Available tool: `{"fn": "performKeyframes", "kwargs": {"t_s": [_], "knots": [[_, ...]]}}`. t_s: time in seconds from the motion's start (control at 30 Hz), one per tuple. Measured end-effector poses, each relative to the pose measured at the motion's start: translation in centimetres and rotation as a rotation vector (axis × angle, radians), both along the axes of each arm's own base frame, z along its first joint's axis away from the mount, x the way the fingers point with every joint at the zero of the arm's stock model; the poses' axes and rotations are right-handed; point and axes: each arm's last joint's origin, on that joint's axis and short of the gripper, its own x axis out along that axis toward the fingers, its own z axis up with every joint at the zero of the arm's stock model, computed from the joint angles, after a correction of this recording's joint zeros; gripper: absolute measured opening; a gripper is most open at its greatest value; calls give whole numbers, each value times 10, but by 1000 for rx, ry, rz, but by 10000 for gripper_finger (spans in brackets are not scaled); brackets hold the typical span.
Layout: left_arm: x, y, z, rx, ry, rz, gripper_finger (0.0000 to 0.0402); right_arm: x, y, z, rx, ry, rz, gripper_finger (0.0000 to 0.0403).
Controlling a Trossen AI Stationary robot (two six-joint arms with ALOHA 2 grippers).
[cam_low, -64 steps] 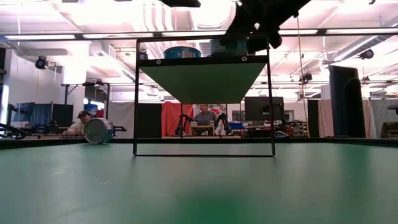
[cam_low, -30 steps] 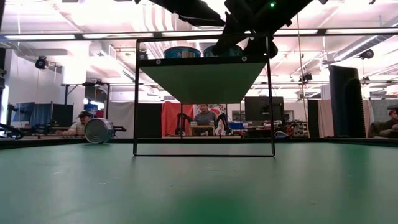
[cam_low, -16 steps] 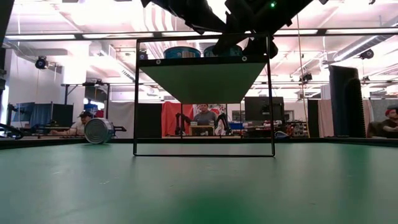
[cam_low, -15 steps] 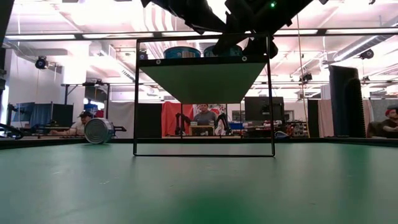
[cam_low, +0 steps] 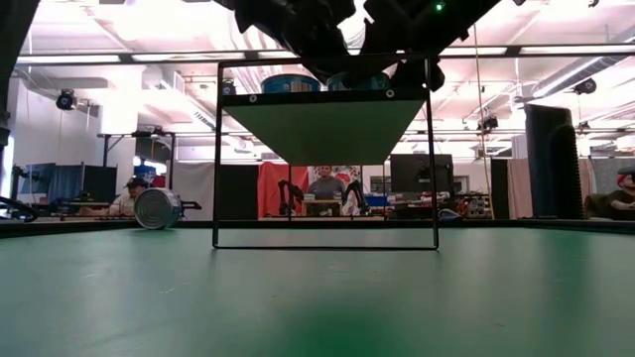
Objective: Stack canned seafood by type on shelf
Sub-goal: Stack the green blue tuna can on top of the other green blue can on the shelf
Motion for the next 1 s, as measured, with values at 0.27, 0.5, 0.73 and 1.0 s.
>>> {"fn": "performKeyframes", "kwargs": {"t_s": [0.27, 0.5, 0.73, 1.0], "knots": [[4, 1, -6, 6, 8, -8, 1, -7, 1, 3, 31, 39, 39, 400], [5, 1, -9, 3, 22, -10, 1, -9, 1, 1, 42, 61, 49, 400], [4, 1, -11, 13, 38, -9, 1, -19, 3, -16, 85, 193, 74, 399], [6, 2, -9, 27, 6, -3, 1, -21, 3, -16, 87, 194, 59, 400]]}}
